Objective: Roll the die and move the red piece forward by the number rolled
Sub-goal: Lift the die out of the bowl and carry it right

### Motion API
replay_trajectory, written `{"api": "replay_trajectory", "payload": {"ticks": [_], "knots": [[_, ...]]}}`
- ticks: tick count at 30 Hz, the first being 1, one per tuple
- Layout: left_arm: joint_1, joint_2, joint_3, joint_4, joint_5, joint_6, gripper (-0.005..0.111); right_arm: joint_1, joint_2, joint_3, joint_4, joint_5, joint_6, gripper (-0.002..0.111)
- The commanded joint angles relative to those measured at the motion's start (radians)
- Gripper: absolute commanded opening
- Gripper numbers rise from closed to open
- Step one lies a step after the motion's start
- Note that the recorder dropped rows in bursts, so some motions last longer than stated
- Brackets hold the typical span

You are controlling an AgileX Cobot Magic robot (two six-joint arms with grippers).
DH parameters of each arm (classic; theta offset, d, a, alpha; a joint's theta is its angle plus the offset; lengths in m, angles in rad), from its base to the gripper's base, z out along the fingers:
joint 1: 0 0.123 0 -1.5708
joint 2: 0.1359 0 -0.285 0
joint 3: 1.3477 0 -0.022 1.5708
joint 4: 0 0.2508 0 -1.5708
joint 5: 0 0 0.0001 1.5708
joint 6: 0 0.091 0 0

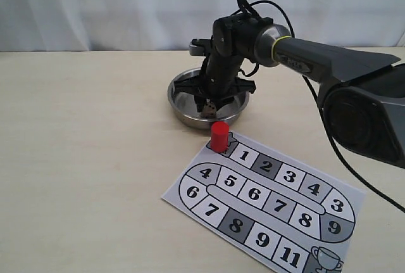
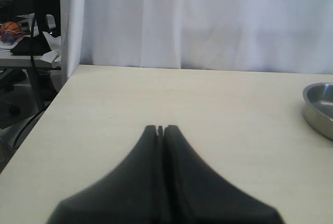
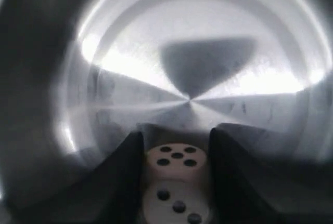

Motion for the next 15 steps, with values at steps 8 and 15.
{"api": "replay_trajectory", "payload": {"ticks": [8, 15], "knots": [[0.0, -0.001, 0.002, 0.001, -0.01, -0.005, 0.0, -0.023, -0.025, -0.099, 0.014, 0.038, -0.066, 0.004], [0.0, -0.001, 0.002, 0.001, -0.01, -0.005, 0.0, -0.027, -0.048, -0.155, 0.014, 0.141, -0.16, 0.004]]}}
